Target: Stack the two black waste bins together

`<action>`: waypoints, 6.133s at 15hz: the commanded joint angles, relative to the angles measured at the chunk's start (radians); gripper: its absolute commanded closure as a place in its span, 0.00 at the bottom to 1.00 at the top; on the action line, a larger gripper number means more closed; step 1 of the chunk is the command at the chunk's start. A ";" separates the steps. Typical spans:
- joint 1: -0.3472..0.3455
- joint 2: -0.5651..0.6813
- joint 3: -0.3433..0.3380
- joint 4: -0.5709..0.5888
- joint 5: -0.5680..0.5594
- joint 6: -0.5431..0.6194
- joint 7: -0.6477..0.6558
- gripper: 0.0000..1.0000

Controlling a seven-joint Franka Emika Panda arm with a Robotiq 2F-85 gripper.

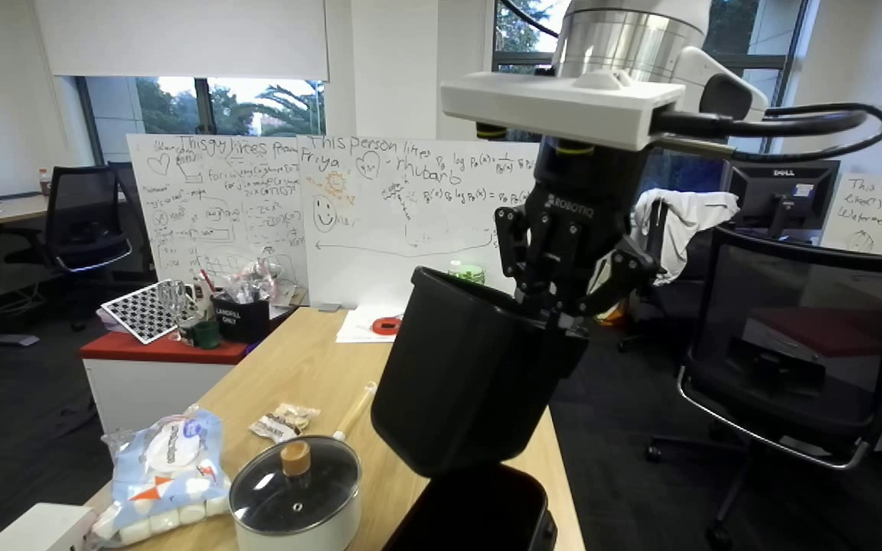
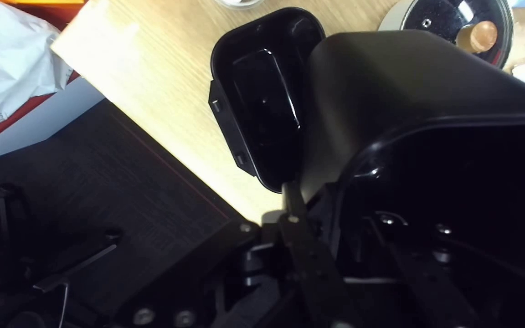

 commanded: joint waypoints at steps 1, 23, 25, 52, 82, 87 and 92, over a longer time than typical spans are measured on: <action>-0.001 -0.011 0.005 -0.017 -0.005 0.006 0.000 0.94; -0.079 0.043 0.038 -0.005 -0.024 0.008 -0.358 0.94; -0.084 0.047 0.047 -0.003 -0.019 0.008 -0.375 0.94; -0.084 0.147 0.067 -0.001 -0.006 0.172 -0.311 0.49; 0.036 0.007 -0.067 -0.047 -0.314 -0.340 -0.895 0.00; 0.118 -0.003 -0.151 -0.060 -0.454 -0.315 -1.160 0.00; 0.103 0.016 -0.137 -0.035 -0.401 -0.319 -1.076 0.00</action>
